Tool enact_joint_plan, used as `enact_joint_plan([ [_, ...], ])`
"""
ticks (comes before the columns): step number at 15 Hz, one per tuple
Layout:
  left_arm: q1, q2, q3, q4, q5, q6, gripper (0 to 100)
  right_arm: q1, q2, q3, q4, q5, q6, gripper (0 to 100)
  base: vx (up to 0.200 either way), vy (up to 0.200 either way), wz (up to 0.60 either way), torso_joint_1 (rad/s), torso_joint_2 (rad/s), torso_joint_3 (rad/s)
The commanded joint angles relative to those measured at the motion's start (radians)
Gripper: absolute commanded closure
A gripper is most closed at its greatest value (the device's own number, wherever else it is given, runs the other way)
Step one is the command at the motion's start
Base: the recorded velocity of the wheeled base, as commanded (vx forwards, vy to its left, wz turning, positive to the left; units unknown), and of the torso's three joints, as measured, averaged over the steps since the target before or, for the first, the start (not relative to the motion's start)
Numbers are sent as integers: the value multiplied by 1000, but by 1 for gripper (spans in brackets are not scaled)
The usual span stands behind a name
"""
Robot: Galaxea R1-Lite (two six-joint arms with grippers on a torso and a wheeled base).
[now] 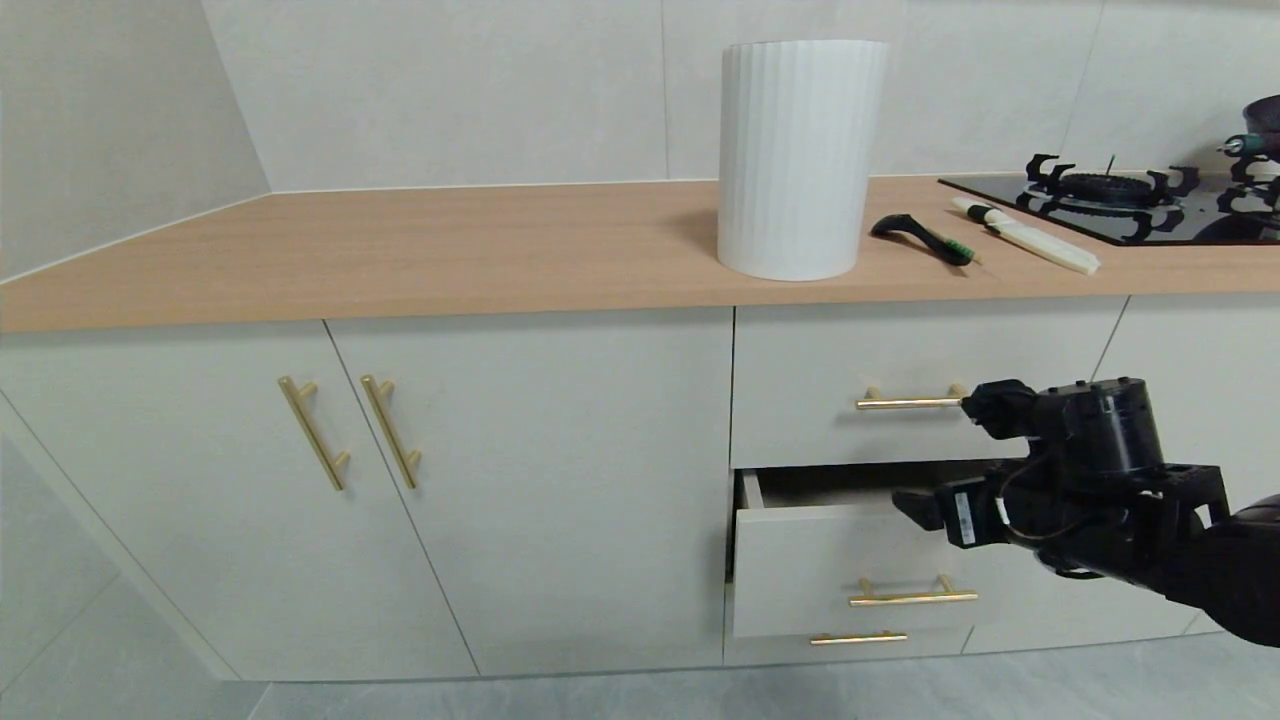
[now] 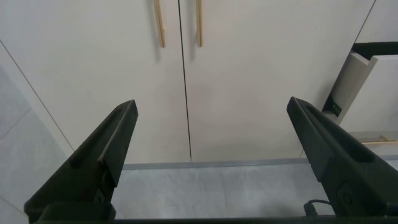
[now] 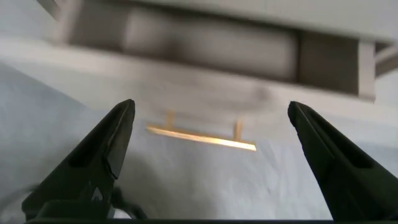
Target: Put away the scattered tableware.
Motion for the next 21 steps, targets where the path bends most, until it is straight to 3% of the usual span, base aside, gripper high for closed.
enact_joint_plan([
  [1, 0, 0, 0, 0, 0, -1, 0, 7, 117, -1, -125, -43, 13, 0, 0, 0, 0, 0, 0, 0],
  [7, -1, 0, 0, 0, 0, 1, 0, -14, 347, -6, -383, -92, 10, 0, 0, 0, 0, 0, 0, 0],
  [16, 0, 0, 0, 0, 0, 1, 0, -22, 341, -12, -376, -89, 10, 0, 0, 0, 0, 0, 0, 0],
  [21, 0, 0, 0, 0, 0, 1, 0, -22, 251, -12, -203, -79, 10, 0, 0, 0, 0, 0, 0, 0],
])
